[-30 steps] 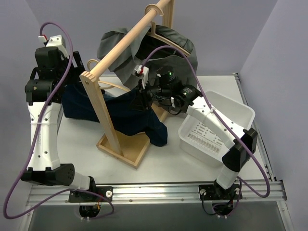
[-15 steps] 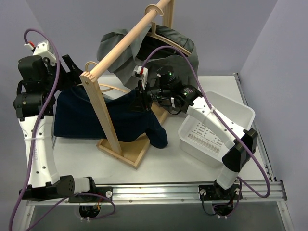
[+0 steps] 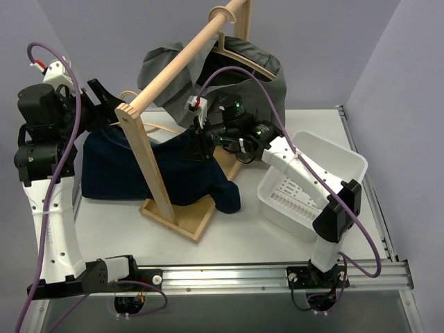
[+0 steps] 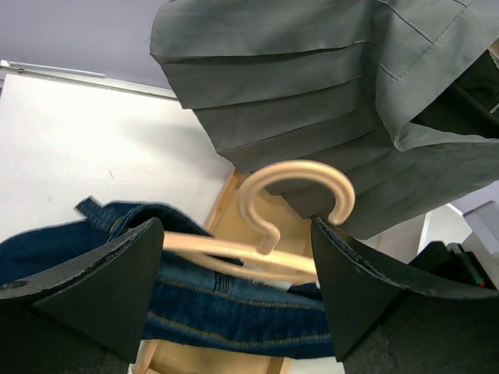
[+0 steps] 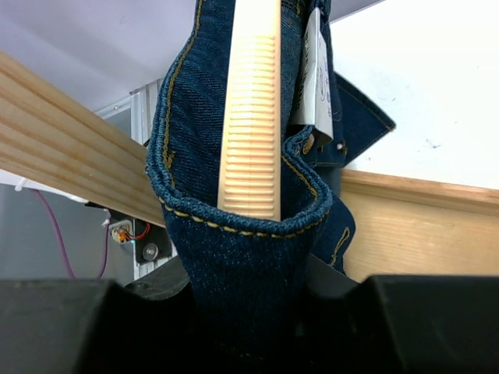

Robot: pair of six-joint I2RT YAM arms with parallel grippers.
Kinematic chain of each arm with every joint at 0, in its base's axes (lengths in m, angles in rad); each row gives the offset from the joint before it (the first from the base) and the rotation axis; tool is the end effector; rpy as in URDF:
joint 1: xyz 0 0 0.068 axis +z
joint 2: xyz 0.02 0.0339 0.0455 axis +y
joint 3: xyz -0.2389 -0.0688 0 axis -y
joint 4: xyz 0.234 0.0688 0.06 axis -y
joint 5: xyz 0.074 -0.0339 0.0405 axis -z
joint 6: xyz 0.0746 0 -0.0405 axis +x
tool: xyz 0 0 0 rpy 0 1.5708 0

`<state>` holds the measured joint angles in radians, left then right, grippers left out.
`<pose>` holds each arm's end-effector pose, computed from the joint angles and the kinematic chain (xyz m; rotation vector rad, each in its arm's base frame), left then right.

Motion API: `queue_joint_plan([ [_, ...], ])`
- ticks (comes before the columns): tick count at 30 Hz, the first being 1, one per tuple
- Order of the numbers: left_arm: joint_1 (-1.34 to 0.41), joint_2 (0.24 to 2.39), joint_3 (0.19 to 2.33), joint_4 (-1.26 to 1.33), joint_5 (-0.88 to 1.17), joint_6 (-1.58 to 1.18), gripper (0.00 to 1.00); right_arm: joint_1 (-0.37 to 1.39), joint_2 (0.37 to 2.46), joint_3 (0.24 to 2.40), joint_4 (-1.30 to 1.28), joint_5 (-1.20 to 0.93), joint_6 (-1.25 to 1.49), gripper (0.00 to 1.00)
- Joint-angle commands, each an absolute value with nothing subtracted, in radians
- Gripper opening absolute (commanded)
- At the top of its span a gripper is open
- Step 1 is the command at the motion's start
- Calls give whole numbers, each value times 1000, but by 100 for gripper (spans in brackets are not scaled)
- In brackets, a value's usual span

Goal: Remove the skirt from the hanger

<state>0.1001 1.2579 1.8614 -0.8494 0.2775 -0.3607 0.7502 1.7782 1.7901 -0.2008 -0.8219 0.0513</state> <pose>0.2472 0.0043 0.4875 -0.2224 1.8151 -0.4360 0.2737 0.3298 0.3866 -1.2070 1.4467 1.2830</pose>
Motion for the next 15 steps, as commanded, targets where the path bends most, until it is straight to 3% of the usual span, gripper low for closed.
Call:
queue_joint_plan([
  [1,104,1296,1885,-772,322,-387,85,784,1755,1873,-118,-871,40,0],
  [10,104,1362,1893,-732,337,-405,77,831,1756,1899,-144,-876,40,0],
  [12,104,1362,1888,-715,363,-411,59,838,1753,1896,-135,-873,54,0],
  [14,104,1365,1888,-697,393,-414,28,841,1755,1899,-138,-877,57,0],
  [15,104,1365,1888,-692,411,-417,3,842,1756,1904,-143,-865,58,0],
])
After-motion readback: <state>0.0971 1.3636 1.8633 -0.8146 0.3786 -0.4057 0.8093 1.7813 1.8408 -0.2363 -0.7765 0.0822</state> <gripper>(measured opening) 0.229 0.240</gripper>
